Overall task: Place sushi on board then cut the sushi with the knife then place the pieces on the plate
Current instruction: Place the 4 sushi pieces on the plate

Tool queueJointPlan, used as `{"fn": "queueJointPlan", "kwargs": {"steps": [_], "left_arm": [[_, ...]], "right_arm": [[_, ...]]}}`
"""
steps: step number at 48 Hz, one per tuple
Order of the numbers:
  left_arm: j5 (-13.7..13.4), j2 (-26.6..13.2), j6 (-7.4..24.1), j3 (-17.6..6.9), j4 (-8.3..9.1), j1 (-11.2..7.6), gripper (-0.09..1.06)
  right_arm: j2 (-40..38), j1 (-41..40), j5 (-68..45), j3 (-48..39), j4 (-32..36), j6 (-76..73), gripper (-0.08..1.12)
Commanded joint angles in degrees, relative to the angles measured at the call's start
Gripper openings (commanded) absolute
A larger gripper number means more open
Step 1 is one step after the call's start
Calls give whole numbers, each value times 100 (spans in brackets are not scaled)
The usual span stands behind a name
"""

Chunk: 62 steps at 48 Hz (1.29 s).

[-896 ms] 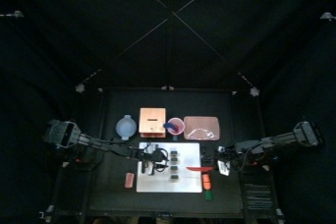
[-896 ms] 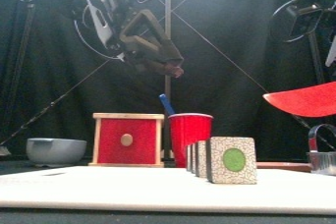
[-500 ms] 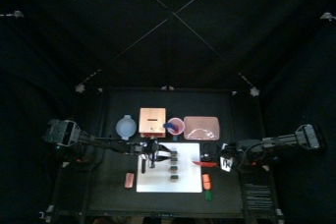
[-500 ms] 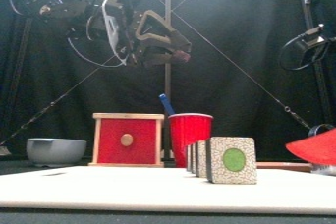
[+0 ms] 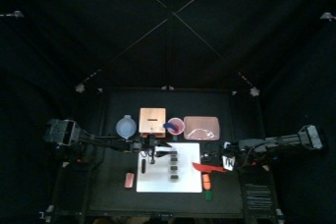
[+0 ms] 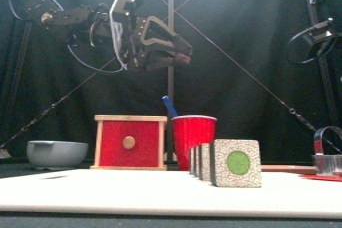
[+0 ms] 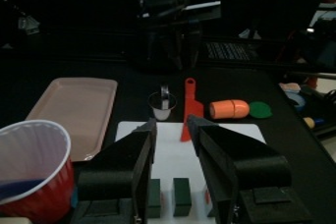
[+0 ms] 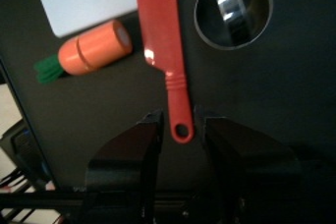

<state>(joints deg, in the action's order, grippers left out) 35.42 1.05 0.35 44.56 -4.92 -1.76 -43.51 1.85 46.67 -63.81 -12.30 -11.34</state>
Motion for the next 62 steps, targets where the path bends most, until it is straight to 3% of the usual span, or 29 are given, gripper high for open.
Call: {"fn": "queueJointPlan", "kwargs": {"steps": [1,11,21,30,44,62], "left_arm": [[62,105,-18,79,-35,53,72],[53,334,-9,457,-167,62,72],[9,536,-9,817,-281,62,72],[-132,615,0,1020,-272,141,72],[-633,598,9,1046,-264,255,72],[-888,598,0,1072,-255,255,72]], "right_arm": [[62,-79,-396,325,624,-18,72],[527,-272,-1811,563,1907,-44,72],[1327,-519,-2927,817,1767,9,77],[2030,-519,-3577,1090,1758,0,85],[3182,-501,-3850,1775,1819,18,85],[4210,-396,-3841,2443,1819,35,84]]}}
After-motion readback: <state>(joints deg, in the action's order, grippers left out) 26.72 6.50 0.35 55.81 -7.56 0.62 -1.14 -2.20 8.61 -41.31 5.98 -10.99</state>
